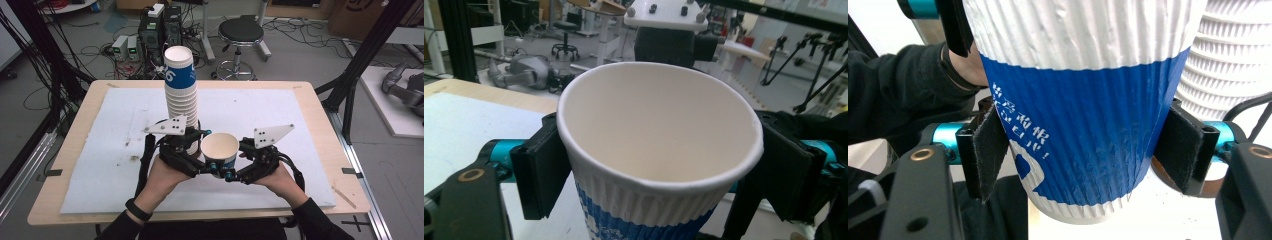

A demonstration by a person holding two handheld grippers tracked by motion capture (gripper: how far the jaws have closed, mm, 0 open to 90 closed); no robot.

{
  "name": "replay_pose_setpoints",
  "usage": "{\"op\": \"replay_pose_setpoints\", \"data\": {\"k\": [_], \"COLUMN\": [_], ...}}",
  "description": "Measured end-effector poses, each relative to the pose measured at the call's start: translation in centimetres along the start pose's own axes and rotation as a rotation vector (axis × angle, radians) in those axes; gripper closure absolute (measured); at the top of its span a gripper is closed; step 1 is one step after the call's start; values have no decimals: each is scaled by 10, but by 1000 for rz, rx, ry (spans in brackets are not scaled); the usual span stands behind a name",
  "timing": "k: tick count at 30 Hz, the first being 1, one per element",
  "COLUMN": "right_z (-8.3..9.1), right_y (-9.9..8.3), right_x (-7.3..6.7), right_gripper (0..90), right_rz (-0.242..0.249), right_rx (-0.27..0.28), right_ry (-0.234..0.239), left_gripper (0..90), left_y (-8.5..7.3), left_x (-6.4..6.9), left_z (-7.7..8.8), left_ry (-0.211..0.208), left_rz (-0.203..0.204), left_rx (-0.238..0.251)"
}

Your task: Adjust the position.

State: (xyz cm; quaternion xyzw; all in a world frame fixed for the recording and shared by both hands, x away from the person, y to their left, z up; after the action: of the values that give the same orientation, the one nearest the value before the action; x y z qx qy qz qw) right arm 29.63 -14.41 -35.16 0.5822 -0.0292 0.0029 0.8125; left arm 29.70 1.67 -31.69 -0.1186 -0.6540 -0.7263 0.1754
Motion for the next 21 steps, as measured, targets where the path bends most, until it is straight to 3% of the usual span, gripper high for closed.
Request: {"op": "replay_pose_setpoints", "data": {"k": [5,8,17,21], "right_z": [-1,-2,-3,-3], "right_y": [0,2,1,2], "right_x": [0,-1,-1,-1], "right_gripper": [282,282,267,219], "right_rz": [-15,-22,-33,-49], "right_rx": [31,57,61,61], "right_ry": [0,2,1,-5], "left_gripper": [176,194,218,221], "left_y": [1,0,-1,-1], "left_x": [0,-1,-1,-1], "left_z": [-1,-4,-4,-3], "left_ry": [-11,-9,-4,-6], "left_rz": [7,8,-3,-14], "left_rx": [34,30,31,30]}}
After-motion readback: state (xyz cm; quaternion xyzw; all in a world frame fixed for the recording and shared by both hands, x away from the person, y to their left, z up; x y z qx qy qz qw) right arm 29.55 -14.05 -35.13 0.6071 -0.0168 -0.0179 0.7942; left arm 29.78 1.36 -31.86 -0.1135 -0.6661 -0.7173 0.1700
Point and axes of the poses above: each handheld gripper's, and its own axes: z roughly backward along the jaws, y roughly out of its top, x roughly to its right, the point moved 5 cm from there along -z, roughly forward along the jaws, and after that the axes turned 12 degrees about z, right-handed, at the moved point
